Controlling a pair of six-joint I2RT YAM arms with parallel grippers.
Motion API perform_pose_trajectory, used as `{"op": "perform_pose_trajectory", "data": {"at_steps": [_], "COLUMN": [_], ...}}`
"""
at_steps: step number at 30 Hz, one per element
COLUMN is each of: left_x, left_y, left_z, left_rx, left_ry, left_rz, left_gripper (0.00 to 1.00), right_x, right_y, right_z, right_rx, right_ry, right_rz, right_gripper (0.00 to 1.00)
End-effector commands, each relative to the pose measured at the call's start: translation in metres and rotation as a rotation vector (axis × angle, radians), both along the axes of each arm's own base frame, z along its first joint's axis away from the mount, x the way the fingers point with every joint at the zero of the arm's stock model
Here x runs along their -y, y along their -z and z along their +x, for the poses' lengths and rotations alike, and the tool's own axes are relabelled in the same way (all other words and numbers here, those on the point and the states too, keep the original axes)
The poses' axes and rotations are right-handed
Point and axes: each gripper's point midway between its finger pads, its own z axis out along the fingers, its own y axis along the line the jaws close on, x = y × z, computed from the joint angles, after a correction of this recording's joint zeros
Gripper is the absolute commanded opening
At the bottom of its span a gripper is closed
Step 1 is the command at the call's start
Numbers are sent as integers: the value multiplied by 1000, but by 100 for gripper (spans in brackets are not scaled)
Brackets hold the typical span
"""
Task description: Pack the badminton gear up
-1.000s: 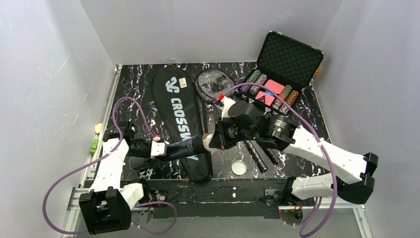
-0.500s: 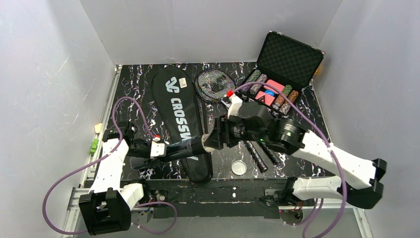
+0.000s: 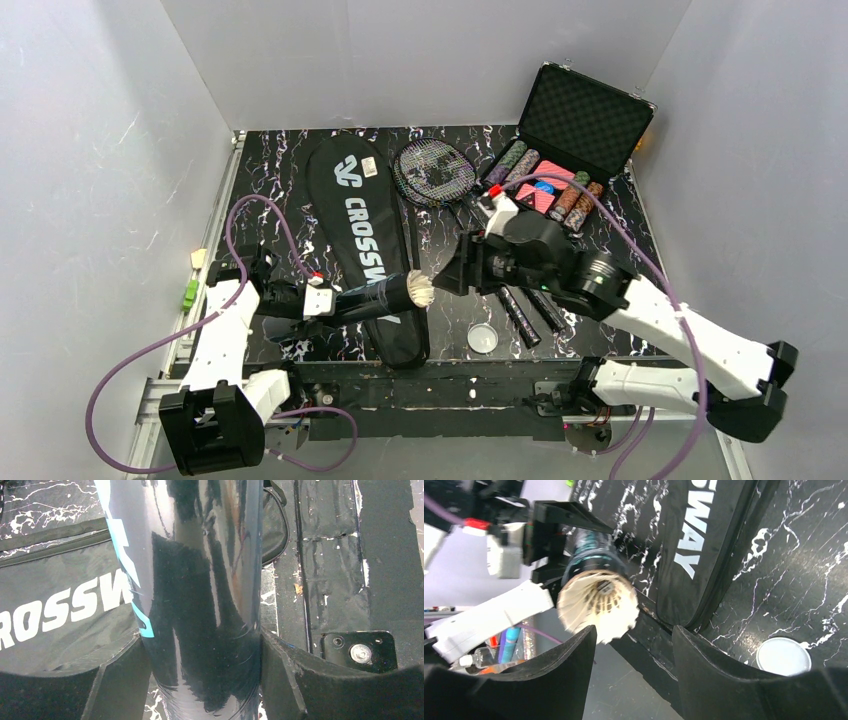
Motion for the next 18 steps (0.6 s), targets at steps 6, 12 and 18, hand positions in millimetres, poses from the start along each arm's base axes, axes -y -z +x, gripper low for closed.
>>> {"op": "perform_pose_trajectory", "data": {"at_steps": [6, 12, 18], "left_x": [8, 11, 16], "left_y": [-21, -27, -37], "left_z": [5, 6, 7], "left_rx": [61, 64, 63], "left_ry": [4, 3, 0], "left_rz": [-59, -83, -123], "left_gripper": [0, 0, 0], "right_x": [-33, -45, -57], "right_y": [21, 40, 58], "right_z": [16, 14, 16], "right_rx": [-34, -81, -77], "right_ry": [-8, -33, -24], "right_rz": [-17, -28, -89], "right_gripper": [65, 60, 58]}}
